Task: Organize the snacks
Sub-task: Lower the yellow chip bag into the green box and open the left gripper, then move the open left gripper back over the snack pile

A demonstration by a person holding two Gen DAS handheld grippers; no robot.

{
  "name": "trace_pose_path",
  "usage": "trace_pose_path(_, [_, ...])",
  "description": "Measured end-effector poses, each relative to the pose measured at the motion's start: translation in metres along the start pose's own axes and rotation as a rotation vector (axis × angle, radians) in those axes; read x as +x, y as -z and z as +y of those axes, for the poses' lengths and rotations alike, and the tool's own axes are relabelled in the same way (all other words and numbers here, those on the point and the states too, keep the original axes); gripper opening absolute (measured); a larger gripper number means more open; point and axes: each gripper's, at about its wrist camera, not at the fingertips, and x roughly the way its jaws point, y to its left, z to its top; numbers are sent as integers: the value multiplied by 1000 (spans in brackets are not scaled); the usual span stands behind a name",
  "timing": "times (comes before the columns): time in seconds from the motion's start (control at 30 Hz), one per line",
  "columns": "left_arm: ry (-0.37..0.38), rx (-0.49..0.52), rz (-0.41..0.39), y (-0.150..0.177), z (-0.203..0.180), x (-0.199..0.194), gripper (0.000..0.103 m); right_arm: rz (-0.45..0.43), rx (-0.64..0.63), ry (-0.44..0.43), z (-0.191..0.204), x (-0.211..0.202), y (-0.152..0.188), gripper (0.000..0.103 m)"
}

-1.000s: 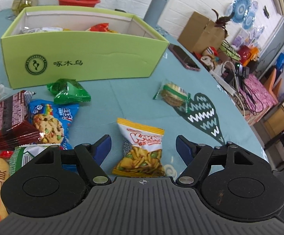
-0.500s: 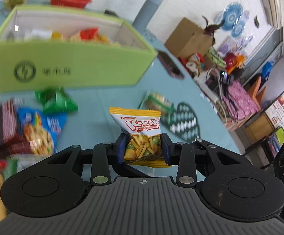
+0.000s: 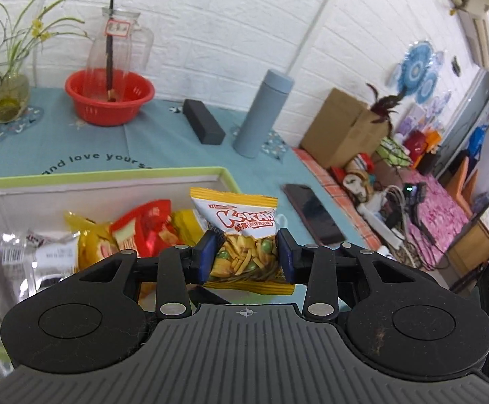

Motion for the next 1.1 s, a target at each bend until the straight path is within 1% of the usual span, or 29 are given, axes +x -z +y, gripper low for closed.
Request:
trace_pose_path(0.07, [-14,-21,22,-4,11,17,21,30,17,-27,-11,19,-3,64])
trace_pose_path(0.1, [-16,-33,32,-3,17,25,24,43,28,-40,-15,27,-2,66])
trace_pose_path(0.13, [-19,-39,39,-3,21,32,30,53,35,-48,-19,33,0,68])
trace_pose_path(0.17, [-29,-45,46,-3,25,37,32,56,42,-49,-22,37,2,69])
trace_pose_path(0.2, [-42,-48,50,-2,27,38,33,53,47,-42,-25,39,4,72])
trace_pose_path(0.27, [-53,-45,42,2,28,33,33,33,52,-23,-26,31,6,75])
trace_pose_path(0.33, [-35,-48,14,6,26,18,38,-3,55,-11,-27,12,7,82])
trace_pose_path(0.37, [-25,-49,0,9,24,8,39,-24,52,-2,-25,0,8,90])
trace_pose_path(0.4, [-19,-51,-17,13,22,-2,43,-43,46,9,-23,-12,9,93])
trace_pose_path(0.43, [-14,-54,-38,18,20,-15,48,-57,39,19,-20,-23,11,93])
trace_pose_path(0.5, [-4,-57,-71,31,17,-40,52,-70,33,21,-10,-46,19,94])
trace_pose_path(0.57, [-6,-55,-96,50,16,-67,55,-64,44,-7,-7,-53,31,94])
trace_pose_path(0.63, [-34,-57,-114,70,20,-91,60,-42,50,-41,8,-62,45,94])
trace_pose_path(0.73, [-120,-84,-146,108,36,-130,61,10,55,-81,39,-68,73,93])
trace_pose_path(0.8, [-176,-140,-155,134,52,-150,61,50,73,-108,60,-73,92,93])
trace_pose_path(0.83, [-191,-172,-146,146,59,-158,60,67,87,-126,68,-73,99,93])
trace_pose_path(0.87, [-198,-211,-135,161,68,-166,59,82,101,-147,80,-78,109,93])
trace_pose_path(0.97, [-160,-285,-80,196,81,-178,57,110,132,-182,99,-81,128,93])
trace_pose_path(1.0, [-159,-294,-71,205,81,-180,57,118,142,-185,102,-82,133,93])
trace_pose_path(1.03, [-174,-294,-59,213,80,-180,55,126,154,-182,104,-83,137,93])
trace_pose_path(1.07, [-192,-275,-48,218,76,-177,54,128,168,-175,106,-84,141,93])
trace_pose_path(1.1, [-204,-253,-32,221,73,-173,49,130,182,-170,104,-84,143,93])
